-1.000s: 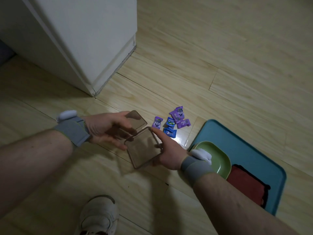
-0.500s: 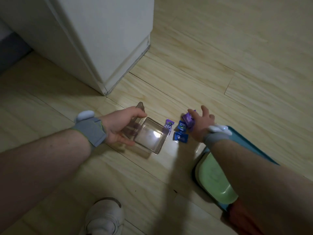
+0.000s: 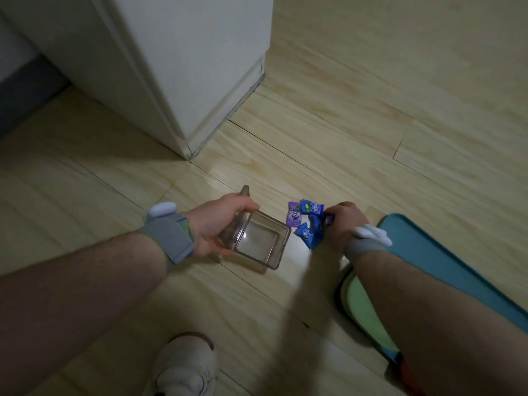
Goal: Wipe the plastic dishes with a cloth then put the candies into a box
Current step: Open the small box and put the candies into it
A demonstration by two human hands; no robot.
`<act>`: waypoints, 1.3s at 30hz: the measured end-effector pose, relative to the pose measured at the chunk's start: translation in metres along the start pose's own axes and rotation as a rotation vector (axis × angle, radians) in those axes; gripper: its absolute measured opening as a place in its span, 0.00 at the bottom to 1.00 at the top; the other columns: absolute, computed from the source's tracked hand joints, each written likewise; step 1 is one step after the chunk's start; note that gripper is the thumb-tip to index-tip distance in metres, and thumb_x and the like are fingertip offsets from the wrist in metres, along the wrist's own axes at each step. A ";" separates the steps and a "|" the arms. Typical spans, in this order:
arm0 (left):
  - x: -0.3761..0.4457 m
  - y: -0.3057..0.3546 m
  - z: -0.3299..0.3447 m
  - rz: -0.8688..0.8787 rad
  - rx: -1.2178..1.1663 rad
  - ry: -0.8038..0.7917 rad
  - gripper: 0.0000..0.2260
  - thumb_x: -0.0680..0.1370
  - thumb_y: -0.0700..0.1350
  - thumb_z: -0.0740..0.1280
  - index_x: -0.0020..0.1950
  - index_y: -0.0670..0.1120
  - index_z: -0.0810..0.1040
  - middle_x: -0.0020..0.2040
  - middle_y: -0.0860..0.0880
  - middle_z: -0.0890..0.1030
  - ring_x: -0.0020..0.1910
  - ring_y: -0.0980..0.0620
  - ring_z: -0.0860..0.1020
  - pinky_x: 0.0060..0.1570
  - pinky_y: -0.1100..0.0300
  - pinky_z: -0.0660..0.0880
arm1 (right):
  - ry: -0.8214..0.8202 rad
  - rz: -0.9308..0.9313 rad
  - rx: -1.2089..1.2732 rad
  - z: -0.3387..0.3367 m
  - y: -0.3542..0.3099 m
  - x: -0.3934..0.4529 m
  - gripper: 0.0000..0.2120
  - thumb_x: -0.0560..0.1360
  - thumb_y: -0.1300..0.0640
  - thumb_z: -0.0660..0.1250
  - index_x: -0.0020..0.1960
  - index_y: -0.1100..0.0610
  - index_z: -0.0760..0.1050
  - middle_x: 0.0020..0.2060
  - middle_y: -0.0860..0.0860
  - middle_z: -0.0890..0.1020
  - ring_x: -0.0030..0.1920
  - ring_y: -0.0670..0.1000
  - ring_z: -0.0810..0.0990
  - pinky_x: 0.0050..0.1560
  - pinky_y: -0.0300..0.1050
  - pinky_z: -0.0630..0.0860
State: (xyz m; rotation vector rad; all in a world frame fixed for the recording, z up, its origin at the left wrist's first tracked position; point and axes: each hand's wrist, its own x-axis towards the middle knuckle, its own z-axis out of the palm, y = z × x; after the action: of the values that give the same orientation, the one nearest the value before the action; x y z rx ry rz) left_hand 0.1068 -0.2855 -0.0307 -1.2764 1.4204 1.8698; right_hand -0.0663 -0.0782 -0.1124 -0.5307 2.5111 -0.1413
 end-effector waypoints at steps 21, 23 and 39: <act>-0.002 -0.014 0.011 0.081 -0.043 -0.038 0.06 0.74 0.52 0.66 0.49 0.57 0.73 0.38 0.52 0.80 0.35 0.50 0.78 0.41 0.54 0.71 | 0.015 -0.201 0.089 0.005 -0.130 -0.102 0.13 0.72 0.51 0.66 0.55 0.47 0.79 0.47 0.53 0.82 0.49 0.59 0.81 0.40 0.44 0.71; -0.002 -0.016 0.012 0.083 -0.049 -0.046 0.05 0.74 0.52 0.66 0.48 0.57 0.73 0.38 0.51 0.80 0.36 0.49 0.78 0.42 0.54 0.71 | 0.015 -0.204 0.075 0.012 -0.129 -0.100 0.11 0.70 0.50 0.67 0.53 0.48 0.78 0.45 0.52 0.82 0.46 0.59 0.81 0.39 0.44 0.70; -0.004 -0.021 -0.001 0.106 -0.147 0.024 0.13 0.72 0.52 0.68 0.56 0.60 0.75 0.51 0.46 0.79 0.48 0.45 0.78 0.44 0.50 0.78 | 0.039 0.151 0.179 -0.011 -0.046 -0.030 0.34 0.67 0.40 0.69 0.70 0.44 0.64 0.63 0.57 0.69 0.59 0.62 0.74 0.57 0.55 0.75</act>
State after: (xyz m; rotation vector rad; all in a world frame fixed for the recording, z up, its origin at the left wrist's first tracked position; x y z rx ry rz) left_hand 0.1259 -0.2783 -0.0378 -1.3185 1.4100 2.0697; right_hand -0.0332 -0.1082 -0.0784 -0.2674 2.5334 -0.3182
